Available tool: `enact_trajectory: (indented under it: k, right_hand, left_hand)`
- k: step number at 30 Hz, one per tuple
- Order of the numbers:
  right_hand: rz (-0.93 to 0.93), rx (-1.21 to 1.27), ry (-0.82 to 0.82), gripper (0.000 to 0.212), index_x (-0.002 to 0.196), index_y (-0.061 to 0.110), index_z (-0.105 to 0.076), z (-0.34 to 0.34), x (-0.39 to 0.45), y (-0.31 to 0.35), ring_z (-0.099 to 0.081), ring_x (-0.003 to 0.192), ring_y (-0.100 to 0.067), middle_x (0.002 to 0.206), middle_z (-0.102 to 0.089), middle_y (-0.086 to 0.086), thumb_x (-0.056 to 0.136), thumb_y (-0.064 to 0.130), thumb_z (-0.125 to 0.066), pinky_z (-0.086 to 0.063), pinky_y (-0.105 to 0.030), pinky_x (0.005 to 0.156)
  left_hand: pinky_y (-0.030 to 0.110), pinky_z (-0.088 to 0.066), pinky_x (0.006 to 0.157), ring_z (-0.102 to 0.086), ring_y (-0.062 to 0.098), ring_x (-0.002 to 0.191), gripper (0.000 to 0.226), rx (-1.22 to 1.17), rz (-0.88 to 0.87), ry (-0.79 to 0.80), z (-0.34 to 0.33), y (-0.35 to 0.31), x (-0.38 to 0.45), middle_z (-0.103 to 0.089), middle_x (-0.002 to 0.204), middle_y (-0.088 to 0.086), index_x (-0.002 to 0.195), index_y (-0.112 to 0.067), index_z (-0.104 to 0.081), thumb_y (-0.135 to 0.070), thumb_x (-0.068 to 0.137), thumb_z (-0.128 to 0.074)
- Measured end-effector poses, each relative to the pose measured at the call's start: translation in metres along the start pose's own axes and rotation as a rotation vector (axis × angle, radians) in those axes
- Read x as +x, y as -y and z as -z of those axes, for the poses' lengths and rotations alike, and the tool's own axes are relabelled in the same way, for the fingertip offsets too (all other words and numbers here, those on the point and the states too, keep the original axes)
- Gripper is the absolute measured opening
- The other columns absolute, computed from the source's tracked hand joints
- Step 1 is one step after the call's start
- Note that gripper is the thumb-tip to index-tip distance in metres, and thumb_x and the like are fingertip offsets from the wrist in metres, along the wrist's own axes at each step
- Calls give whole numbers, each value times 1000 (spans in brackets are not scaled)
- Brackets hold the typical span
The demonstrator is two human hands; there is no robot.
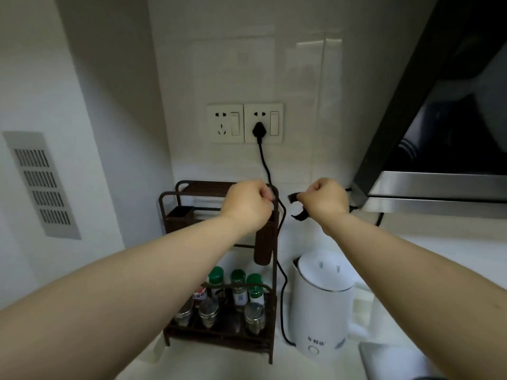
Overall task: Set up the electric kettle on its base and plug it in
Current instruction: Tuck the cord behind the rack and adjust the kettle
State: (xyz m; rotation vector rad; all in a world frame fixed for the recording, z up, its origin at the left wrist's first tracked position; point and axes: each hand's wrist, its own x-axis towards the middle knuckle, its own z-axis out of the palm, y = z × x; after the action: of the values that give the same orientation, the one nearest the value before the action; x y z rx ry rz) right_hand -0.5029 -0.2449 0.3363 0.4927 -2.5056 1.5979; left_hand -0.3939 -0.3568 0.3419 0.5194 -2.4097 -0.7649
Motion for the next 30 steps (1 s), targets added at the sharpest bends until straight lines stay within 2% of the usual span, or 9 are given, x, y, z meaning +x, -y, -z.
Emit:
enact_trajectory:
  k: [2, 4, 6, 8, 11, 13, 17, 25, 30]
  right_hand:
    - [16, -37, -24, 14, 68, 17, -50, -8, 14, -5, -65, 84, -28, 87, -69, -11, 77, 10, -58, -52, -34, 68]
    - [42, -61, -37, 17, 67, 19, -48, -19, 26, -12, -65, 85, -29, 88, -69, -12, 75, 6, -55, -55, -36, 71]
    - [62, -67, -49, 18, 68, 19, -47, -29, 35, -19, -64, 83, -30, 87, -68, -11, 75, 4, -53, -55, -36, 70]
    - [84, -82, -51, 12, 73, 16, -51, -39, 42, -26, -61, 80, -27, 80, -63, -6, 76, 6, -55, -50, -30, 64]
    - [130, -146, -35, 9, 74, 15, -52, -51, 49, -30, -54, 74, -22, 69, -52, 3, 77, 9, -57, -38, -24, 56]
    - [138, -200, -17, 12, 71, 16, -50, -56, 53, -31, -52, 73, -20, 70, -52, 3, 77, 10, -58, -33, -23, 51]
    - [153, -235, 21, 9, 71, 15, -53, -65, 58, -29, -53, 76, -21, 78, -59, -3, 77, 11, -59, -40, -26, 64]
    - [154, -146, 170, 6, 79, 9, -69, -61, 64, -25, -65, 83, -25, 81, -69, -8, 82, 10, -64, -55, -35, 77]
    - [111, 13, 334, 32, 88, 13, -68, -62, 55, -22, -58, 80, -20, 84, -65, -6, 85, -6, -43, -47, -26, 67]
  left_hand:
    - [33, -53, 90, -65, 23, 98, 23, 53, 2, 39, -10, 11, 4, -71, 102, 7, 91, -10, -71, -13, 89, -48]
    - [32, -49, 98, -60, 24, 114, 32, 111, 44, 117, -22, 28, 8, -67, 120, 7, 112, -13, -68, -12, 91, -45]
    - [34, -43, 106, -51, 25, 127, 42, 112, 77, 206, -31, 42, 13, -54, 139, 9, 136, -16, -50, -12, 95, -41]
    - [39, -42, 106, -48, 27, 128, 45, 143, 58, 227, -39, 50, 20, -49, 143, 11, 143, -19, -40, -19, 99, -37]
    - [38, -40, 104, -50, 28, 123, 39, 270, 8, 169, -48, 51, 36, -58, 132, 9, 134, -18, -51, -23, 99, -33]
    - [40, -44, 102, -55, 30, 118, 35, 222, 29, 218, -52, 50, 45, -62, 125, 12, 123, -13, -58, -19, 99, -33]
    - [43, -37, 110, -45, 31, 131, 39, 154, 17, 323, -55, 46, 56, -52, 139, 14, 135, -15, -48, -23, 101, -31]
    - [44, -33, 111, -42, 30, 133, 42, 151, 32, 329, -57, 50, 59, -50, 140, 12, 139, -19, -42, -30, 101, -31]
    - [45, -39, 107, -49, 32, 125, 38, 27, 37, 284, -59, 52, 58, -56, 132, 11, 137, -25, -38, -26, 99, -37]
